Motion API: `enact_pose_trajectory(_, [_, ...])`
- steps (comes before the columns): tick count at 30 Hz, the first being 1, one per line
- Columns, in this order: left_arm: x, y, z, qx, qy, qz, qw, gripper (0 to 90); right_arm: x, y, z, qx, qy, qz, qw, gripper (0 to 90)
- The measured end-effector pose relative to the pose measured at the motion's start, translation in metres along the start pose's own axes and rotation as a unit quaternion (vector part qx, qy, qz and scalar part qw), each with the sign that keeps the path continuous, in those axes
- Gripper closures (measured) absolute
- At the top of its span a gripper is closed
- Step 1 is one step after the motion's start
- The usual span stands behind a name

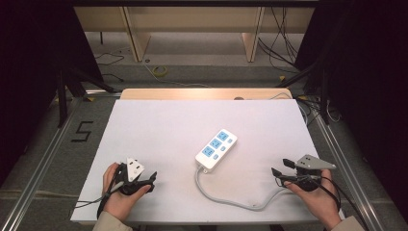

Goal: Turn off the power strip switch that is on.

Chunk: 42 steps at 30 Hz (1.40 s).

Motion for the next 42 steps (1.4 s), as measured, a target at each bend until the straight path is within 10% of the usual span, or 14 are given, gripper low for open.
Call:
enact_pose_trajectory(7, [0.002,-0.001,-0.001,0.002,-0.003,0.002,1.0000,20.4,-0.001,0.002,-0.001,-0.004,0.015,0.004,0.9999,48.9])
enact_pose_trajectory(16, [0.002,-0.001,-0.001,0.001,0.000,0.002,1.0000,20.8,-0.001,0.004,-0.011,-0.036,0.037,-0.003,0.9987,88.3])
enact_pose_trajectory(42, [0.004,-0.002,-0.002,-0.005,-0.007,0.002,1.0000,21.4,0.001,-0.018,-0.050,-0.072,0.045,-0.016,0.9963,90.0])
Point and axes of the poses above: each handheld gripper's, and its own axes: y roughly backward along the jaws, z roughly out of its underside, x roughly to its right, the point moved 4 cm from there along -y, roughly forward along the jaws, and after that the axes turned 12 degrees about -z, right-handed, at the moved point
